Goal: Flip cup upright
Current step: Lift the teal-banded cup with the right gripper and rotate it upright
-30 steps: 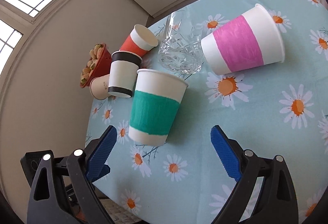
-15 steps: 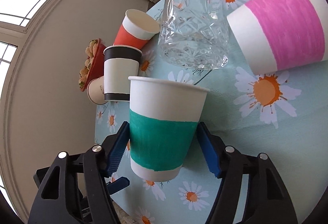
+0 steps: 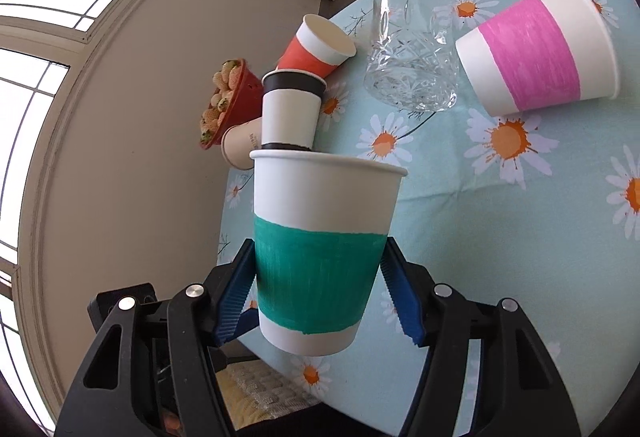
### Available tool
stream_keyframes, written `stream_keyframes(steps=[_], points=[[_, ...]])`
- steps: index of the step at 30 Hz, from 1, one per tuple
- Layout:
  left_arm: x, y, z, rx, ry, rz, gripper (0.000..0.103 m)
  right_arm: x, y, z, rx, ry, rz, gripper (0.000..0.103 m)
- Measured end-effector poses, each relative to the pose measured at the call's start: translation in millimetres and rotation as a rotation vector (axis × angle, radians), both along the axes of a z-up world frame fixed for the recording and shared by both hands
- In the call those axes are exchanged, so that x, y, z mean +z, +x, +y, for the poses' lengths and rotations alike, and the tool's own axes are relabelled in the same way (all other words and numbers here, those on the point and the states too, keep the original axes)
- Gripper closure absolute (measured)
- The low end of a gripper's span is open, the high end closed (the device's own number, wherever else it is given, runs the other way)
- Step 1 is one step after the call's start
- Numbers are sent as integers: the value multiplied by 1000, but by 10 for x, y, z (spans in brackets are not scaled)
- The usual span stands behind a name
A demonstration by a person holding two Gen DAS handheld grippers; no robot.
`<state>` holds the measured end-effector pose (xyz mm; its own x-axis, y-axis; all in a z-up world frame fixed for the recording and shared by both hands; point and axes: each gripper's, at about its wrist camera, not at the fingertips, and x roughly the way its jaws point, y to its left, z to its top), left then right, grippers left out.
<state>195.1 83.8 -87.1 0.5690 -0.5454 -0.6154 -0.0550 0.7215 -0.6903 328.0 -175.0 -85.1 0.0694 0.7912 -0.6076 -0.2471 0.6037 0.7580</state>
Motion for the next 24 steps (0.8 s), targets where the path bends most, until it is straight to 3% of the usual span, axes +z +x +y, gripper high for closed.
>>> stream_keyframes(steps=[6,13,24], points=[[137,-147,-153,-8,4,0,22,123,-352,-61,58,-28,-26,40],[110,-394,-311,9,5,45,22,-164,-586,-29,83,-123,38,40],[47,-503,-318,44,90,82,22,-386,-633,10,125,-231,57,38]])
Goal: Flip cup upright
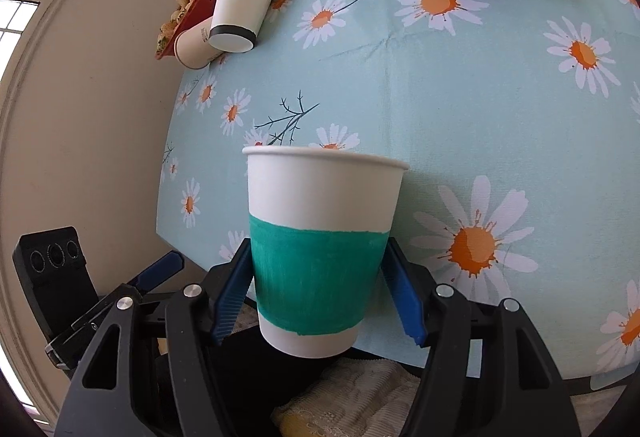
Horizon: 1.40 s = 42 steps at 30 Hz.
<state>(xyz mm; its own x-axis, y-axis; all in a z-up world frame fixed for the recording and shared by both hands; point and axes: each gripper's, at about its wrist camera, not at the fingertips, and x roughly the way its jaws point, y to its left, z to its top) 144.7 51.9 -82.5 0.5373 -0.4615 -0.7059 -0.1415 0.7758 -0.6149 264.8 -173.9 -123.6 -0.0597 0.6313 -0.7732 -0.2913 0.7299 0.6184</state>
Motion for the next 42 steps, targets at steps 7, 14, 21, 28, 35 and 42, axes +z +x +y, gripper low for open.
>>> stream_keyframes(steps=[7,14,21,28,35,42], points=[[-6,10,-34,-16,9,3,22,74,-30,-39,-4,18,-14,31],[-6,53,-111,-35,20,9,22,218,-70,-274,-45,97,-20,31],[5,224,-232,-58,25,42,22,375,-221,-737,-156,206,-36,30],[211,515,-477,-78,84,78,22,538,-558,-1190,-251,317,-85,30],[249,788,-845,-145,167,155,22,722,-822,-1357,-272,310,-185,30],[33,993,-1089,-166,291,251,24,744,-849,-1454,-269,313,-212,30]])
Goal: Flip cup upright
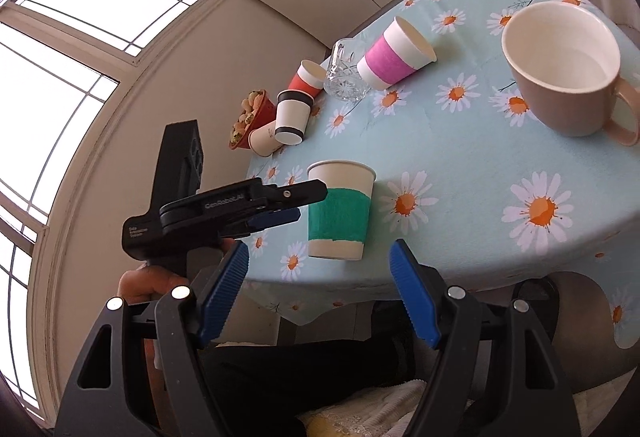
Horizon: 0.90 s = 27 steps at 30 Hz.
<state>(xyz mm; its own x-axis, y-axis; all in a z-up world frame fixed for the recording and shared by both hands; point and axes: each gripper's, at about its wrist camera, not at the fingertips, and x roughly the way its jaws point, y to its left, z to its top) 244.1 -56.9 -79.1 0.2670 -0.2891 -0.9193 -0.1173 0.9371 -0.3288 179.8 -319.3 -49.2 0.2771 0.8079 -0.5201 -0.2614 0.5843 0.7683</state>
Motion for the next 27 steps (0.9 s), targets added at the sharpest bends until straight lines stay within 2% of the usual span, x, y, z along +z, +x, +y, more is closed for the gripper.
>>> stream_keyframes(steps=[6,10,13,18,24,27], points=[[-80,65,-95,-18,35,24,24,-49,60,-89,-1,42,25,30],[-95,98,-165,-31,62,34,36,-59,76,-86,8,48,31,30],[-118,116,-190,-37,82,37,41,-47,73,-81,12,45,26,27],[-131,121,-222,-42,94,32,41,-57,62,-86,13,51,30,27],[-51,70,-201,-37,85,-7,42,-34,47,-78,13,40,15,27],[75,-15,-153,-18,85,-77,42,-16,32,-66,6,11,-1,27]])
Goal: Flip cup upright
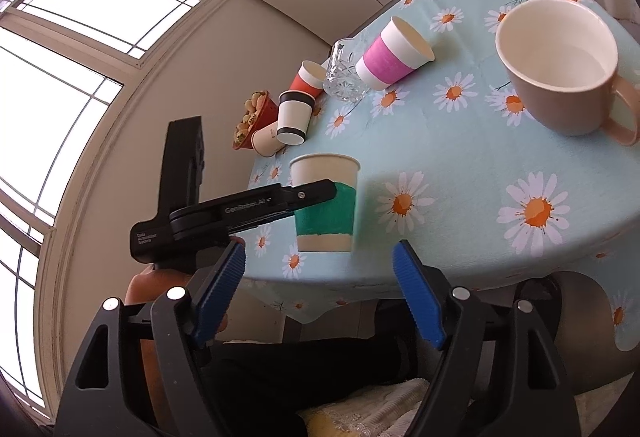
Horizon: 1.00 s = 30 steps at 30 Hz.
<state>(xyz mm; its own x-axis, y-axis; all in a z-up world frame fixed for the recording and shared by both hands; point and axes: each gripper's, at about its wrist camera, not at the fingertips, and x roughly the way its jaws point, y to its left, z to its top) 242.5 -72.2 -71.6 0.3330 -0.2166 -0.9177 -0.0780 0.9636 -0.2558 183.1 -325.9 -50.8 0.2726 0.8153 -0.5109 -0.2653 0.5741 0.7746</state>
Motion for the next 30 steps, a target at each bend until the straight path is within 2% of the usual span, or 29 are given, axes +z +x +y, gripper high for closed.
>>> stream_keyframes(steps=[7,14,18,23,30], points=[[291,-407,82,65,42,-237,42,66,-71,105,0,-110,-78,27],[410,-862,-51,109,168,-536,42,76,-102,91,-36,-179,-120,27],[339,-1011,-150,162,222,-682,42,62,-93,28,-60,-190,-120,27],[193,-1098,-340,170,292,-861,42,61,-86,-30,-77,-193,-121,27],[-139,-1104,-399,215,326,-992,42,46,-55,-63,-79,-189,-110,27]])
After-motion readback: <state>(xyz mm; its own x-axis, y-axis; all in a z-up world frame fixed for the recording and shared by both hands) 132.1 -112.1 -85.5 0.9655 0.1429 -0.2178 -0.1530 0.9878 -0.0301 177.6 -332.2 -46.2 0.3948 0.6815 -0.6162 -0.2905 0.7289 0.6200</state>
